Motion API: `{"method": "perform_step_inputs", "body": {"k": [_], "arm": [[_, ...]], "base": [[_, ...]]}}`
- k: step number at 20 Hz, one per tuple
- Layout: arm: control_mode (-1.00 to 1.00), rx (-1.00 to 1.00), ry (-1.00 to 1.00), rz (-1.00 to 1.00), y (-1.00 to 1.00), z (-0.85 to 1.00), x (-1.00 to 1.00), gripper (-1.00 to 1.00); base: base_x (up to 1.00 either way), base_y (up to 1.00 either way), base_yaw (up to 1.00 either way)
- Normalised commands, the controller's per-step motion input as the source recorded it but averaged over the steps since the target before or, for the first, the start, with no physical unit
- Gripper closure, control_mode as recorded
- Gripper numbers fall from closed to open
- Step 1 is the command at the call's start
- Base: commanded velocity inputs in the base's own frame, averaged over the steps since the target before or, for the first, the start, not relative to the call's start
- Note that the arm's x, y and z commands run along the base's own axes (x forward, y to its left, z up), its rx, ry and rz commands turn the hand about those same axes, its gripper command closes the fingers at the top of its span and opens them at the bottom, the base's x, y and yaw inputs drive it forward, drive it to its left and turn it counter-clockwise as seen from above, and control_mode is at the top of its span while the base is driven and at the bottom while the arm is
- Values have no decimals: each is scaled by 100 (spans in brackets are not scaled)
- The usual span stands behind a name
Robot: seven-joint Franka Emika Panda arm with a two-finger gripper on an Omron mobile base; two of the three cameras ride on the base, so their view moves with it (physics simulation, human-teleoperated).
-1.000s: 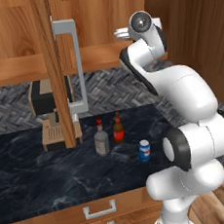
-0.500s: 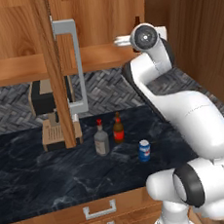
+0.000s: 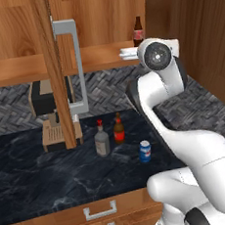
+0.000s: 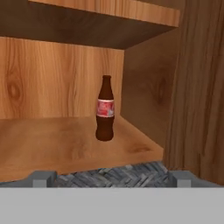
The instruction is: Sort all alcoholic drinks to one cabinet, and non-alcoholic drinks to the other.
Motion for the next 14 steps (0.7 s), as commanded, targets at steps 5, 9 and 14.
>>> {"method": "perform_step_inputs", "body": {"k": [5,9,14], "arm": [[-100,0,-1,0,6,-1,-74,-100],[-100,0,0,-1,12,-12,-61,-100],[-100,0,0,-3,8,-23,-21,-100]], "base": [[0,0,0],[0,0,0],[0,0,0]]}}
